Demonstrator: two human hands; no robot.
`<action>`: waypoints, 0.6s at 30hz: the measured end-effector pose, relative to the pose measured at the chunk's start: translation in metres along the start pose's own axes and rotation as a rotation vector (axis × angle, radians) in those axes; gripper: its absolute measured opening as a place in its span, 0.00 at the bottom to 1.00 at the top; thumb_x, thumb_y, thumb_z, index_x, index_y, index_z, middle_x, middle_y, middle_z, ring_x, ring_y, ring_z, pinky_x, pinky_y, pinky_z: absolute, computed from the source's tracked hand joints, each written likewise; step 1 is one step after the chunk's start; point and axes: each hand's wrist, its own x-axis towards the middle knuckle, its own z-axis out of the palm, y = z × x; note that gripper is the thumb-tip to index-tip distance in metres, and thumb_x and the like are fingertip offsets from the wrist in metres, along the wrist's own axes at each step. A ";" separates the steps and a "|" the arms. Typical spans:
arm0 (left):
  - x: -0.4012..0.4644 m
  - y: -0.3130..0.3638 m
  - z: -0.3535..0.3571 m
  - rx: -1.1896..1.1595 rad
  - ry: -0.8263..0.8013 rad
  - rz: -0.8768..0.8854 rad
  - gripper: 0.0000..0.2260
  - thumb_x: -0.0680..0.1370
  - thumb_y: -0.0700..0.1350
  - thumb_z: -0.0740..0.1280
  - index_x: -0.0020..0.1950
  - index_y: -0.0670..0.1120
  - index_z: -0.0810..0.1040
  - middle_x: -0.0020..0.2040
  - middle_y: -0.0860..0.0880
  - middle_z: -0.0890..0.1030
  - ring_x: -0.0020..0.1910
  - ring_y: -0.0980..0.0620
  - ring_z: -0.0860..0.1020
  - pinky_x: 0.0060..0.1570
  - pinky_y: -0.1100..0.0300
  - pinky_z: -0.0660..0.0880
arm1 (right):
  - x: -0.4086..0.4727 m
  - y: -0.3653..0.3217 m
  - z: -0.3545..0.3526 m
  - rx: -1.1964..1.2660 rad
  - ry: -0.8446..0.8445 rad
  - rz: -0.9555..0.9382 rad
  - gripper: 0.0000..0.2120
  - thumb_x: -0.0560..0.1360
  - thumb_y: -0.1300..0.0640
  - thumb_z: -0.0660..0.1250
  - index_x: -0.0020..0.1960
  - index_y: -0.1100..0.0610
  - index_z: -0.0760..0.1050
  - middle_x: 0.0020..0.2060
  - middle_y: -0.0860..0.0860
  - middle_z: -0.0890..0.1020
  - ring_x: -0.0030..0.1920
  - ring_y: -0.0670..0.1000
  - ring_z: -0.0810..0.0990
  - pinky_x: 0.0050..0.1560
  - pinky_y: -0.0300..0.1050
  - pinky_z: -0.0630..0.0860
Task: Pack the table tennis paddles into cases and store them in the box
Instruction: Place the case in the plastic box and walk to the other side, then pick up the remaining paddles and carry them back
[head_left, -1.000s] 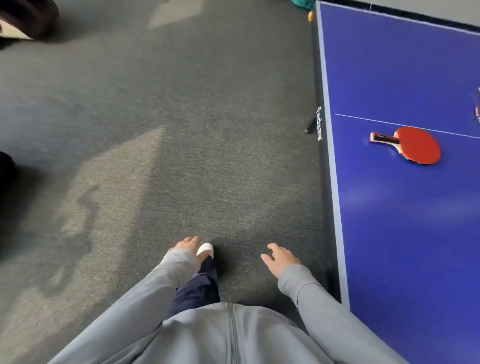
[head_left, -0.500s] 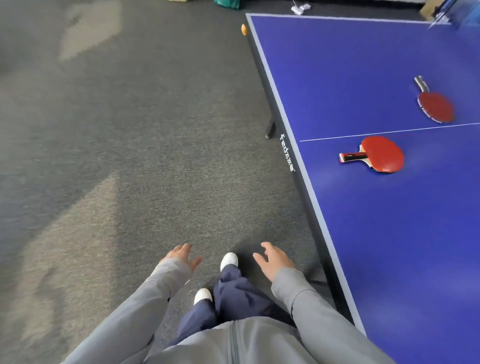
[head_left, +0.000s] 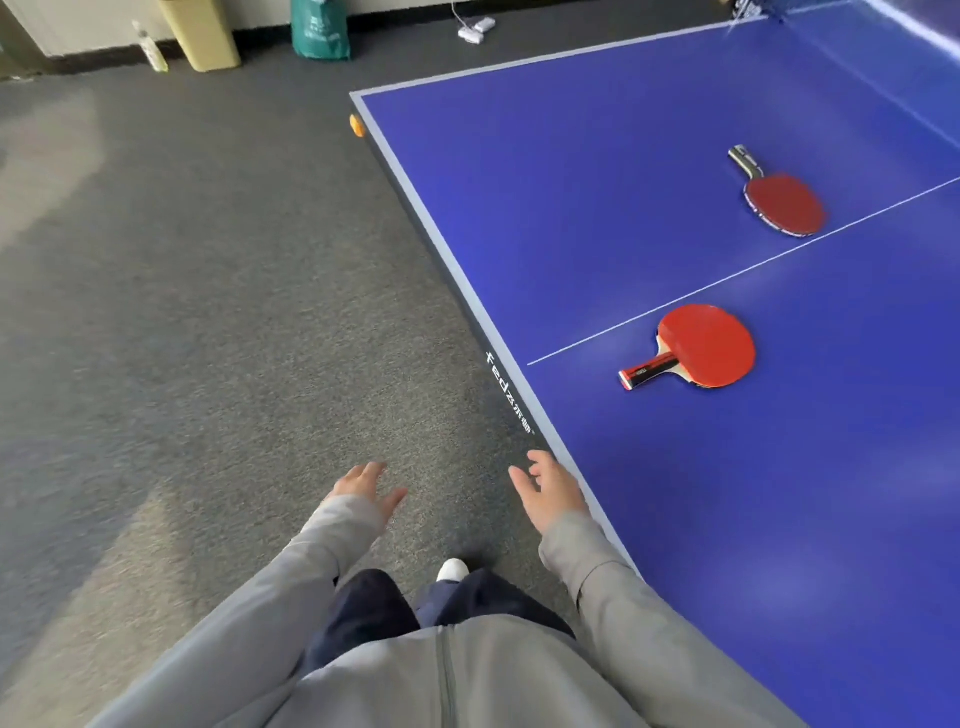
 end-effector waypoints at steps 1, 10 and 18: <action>0.008 0.010 -0.007 0.018 0.003 0.023 0.27 0.79 0.58 0.58 0.75 0.50 0.59 0.74 0.48 0.63 0.72 0.46 0.62 0.69 0.51 0.61 | 0.008 -0.001 -0.008 0.050 0.042 0.028 0.23 0.78 0.46 0.60 0.69 0.56 0.66 0.63 0.54 0.75 0.63 0.54 0.74 0.64 0.49 0.70; 0.106 0.083 -0.063 0.134 -0.015 0.316 0.27 0.78 0.57 0.60 0.74 0.48 0.60 0.73 0.48 0.64 0.72 0.46 0.62 0.69 0.54 0.60 | 0.070 0.003 -0.048 0.364 0.387 0.375 0.22 0.77 0.47 0.62 0.67 0.57 0.67 0.60 0.54 0.75 0.61 0.54 0.73 0.60 0.50 0.72; 0.195 0.137 -0.137 0.221 -0.094 0.573 0.27 0.78 0.56 0.61 0.75 0.49 0.60 0.73 0.49 0.63 0.72 0.46 0.62 0.69 0.54 0.60 | 0.116 -0.020 -0.071 0.449 0.626 0.634 0.26 0.77 0.48 0.63 0.69 0.61 0.64 0.64 0.58 0.72 0.65 0.59 0.70 0.61 0.52 0.69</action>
